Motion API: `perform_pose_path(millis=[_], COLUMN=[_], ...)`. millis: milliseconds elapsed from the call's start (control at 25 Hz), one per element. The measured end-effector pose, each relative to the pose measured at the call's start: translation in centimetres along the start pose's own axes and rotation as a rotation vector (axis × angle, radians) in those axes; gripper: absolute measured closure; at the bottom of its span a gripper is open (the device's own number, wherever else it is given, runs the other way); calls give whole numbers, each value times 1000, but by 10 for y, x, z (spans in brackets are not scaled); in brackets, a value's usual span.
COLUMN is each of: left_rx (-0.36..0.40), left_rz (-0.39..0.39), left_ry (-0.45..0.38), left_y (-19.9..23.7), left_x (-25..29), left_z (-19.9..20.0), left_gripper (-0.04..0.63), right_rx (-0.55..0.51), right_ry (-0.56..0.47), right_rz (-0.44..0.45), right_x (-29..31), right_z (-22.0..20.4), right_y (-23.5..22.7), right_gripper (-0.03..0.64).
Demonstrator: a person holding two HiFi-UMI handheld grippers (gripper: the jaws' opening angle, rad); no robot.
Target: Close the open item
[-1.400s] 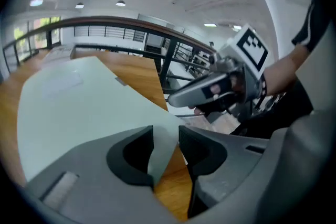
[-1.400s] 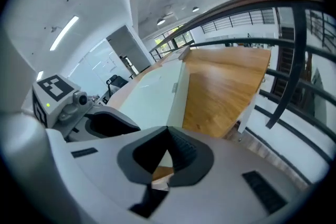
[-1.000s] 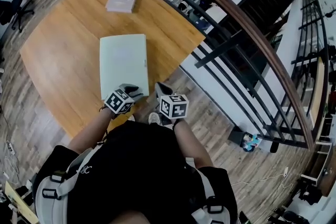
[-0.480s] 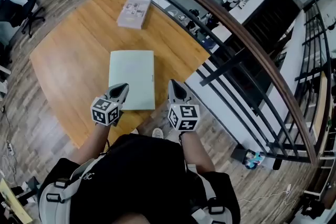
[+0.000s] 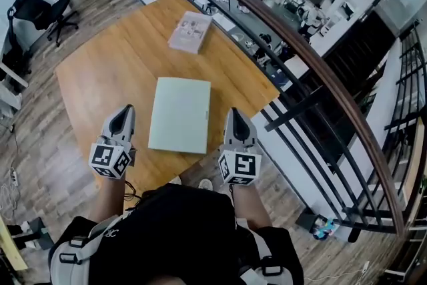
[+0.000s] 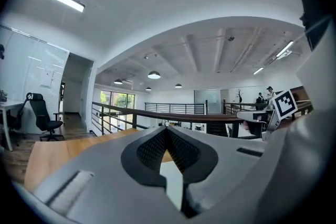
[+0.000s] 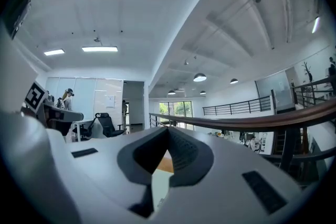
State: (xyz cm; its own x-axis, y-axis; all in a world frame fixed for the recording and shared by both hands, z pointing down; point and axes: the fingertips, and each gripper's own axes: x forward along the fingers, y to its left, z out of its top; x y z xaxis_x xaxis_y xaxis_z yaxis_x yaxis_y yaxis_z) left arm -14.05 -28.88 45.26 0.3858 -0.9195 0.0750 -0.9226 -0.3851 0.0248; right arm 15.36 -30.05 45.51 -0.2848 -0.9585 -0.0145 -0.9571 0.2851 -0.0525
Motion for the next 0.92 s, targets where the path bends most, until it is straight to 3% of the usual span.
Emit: perform_pose_path(millis=[360,680,920], left_rx=[3,6,-25], left_rz=[24,39,53], left_ry=[-18,-12,-11], left_y=[15,-5,29], left_x=[-22,-32,-39], left_z=[15,12,18], left_gripper=[592,593,592], right_rx=[-44,-49,-38], right_ry=[-23,-59,-40], right_rz=[-10,-2,18], right_x=[7,-7,11], right_z=[12,21,24], right_y=[23,8,36], right_gripper=[614,614,614])
